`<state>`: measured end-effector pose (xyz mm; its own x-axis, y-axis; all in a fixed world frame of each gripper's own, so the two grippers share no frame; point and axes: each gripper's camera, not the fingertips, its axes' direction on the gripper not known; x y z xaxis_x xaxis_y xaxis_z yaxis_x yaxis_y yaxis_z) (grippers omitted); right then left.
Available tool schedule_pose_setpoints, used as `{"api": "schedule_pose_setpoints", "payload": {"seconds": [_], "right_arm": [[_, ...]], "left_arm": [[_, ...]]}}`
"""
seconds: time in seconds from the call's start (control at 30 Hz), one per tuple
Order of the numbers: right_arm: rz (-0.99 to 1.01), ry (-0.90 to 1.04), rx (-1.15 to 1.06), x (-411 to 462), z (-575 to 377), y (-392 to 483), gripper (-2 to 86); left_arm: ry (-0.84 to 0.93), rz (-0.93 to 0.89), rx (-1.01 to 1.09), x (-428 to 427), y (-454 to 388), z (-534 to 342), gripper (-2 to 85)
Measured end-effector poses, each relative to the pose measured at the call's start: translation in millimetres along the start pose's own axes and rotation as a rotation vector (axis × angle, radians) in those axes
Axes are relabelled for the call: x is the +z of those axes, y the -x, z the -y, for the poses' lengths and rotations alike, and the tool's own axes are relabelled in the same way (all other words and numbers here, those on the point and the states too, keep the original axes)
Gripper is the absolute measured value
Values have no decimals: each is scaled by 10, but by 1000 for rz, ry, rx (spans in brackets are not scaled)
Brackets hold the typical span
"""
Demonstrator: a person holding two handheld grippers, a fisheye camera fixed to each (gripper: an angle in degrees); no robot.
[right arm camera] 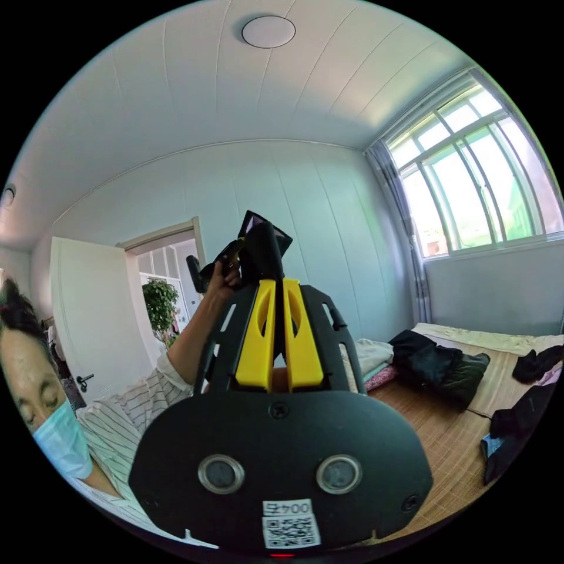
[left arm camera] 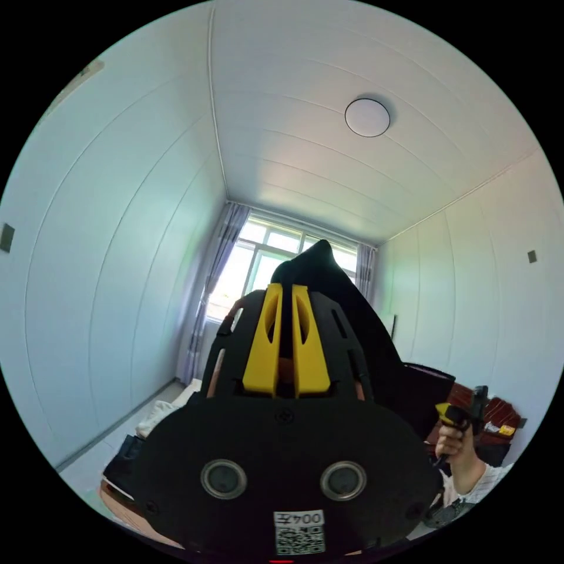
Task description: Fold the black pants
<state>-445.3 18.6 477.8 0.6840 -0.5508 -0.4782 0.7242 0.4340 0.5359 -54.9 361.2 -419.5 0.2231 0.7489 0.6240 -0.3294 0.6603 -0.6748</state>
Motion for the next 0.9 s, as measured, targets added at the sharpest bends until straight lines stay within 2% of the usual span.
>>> {"api": "schedule_pose_setpoints", "payload": {"seconds": [0.13,0.3,0.5,0.67,0.7,0.77,0.9], "right_arm": [[52,8,0,160,-333,-110,0],[-39,17,60,84,-785,-638,2],[-193,-28,280,-707,-1509,-1753,6],[-467,-85,508,-1816,-2427,-2787,8],[-501,-84,530,-1929,-2541,-2887,8],[-642,-56,612,-2304,-3045,-3263,12],[-767,-93,818,-2842,-3928,-3777,21]], "left_arm": [[2,42,58,591,-64,-321,16],[98,83,134,2066,-41,-1644,18],[314,-33,157,4373,-286,-4036,22],[560,-232,153,6429,-1169,-6581,25],[594,-252,151,6642,-1286,-6882,25],[740,-321,147,7415,-1713,-8168,28],[963,-395,104,8177,-2102,-10128,35]]}}
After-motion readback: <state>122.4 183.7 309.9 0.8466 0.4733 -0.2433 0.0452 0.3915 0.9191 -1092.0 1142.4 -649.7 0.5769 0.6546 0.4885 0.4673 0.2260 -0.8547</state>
